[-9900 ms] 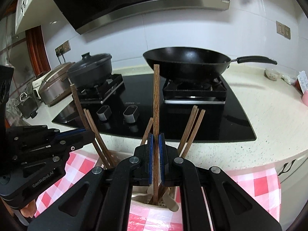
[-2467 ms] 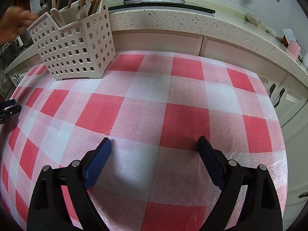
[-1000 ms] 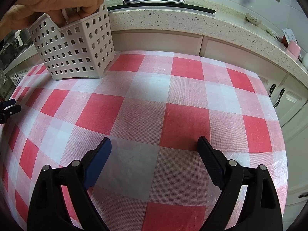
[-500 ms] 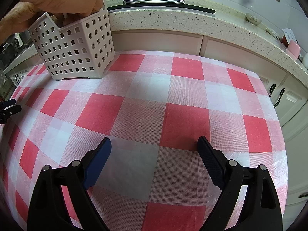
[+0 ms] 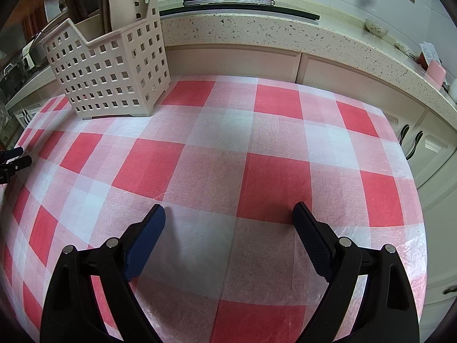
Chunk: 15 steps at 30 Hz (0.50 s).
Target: Organize utensils
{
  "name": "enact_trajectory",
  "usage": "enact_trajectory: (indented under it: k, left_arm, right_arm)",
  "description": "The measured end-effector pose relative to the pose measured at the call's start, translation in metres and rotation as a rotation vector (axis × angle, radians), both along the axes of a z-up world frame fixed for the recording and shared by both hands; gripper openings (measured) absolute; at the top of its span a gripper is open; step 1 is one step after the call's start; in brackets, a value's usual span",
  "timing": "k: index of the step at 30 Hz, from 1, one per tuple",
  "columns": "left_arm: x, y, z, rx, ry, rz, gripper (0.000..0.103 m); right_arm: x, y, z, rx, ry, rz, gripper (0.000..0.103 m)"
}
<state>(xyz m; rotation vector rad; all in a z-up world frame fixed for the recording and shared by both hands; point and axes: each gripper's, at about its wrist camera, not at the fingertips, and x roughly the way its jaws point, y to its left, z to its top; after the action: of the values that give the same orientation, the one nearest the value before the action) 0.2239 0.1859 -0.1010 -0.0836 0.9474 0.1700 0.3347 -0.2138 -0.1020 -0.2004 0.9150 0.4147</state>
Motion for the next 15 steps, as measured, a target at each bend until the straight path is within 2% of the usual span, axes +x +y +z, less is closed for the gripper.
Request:
enact_trajectory:
  k: [15]
  left_arm:
    - [0.0008, 0.0003, 0.0003, 0.000, 0.001, 0.000, 0.099]
  right_arm:
    - [0.0013, 0.0002, 0.0002, 0.000, 0.000, 0.000, 0.085]
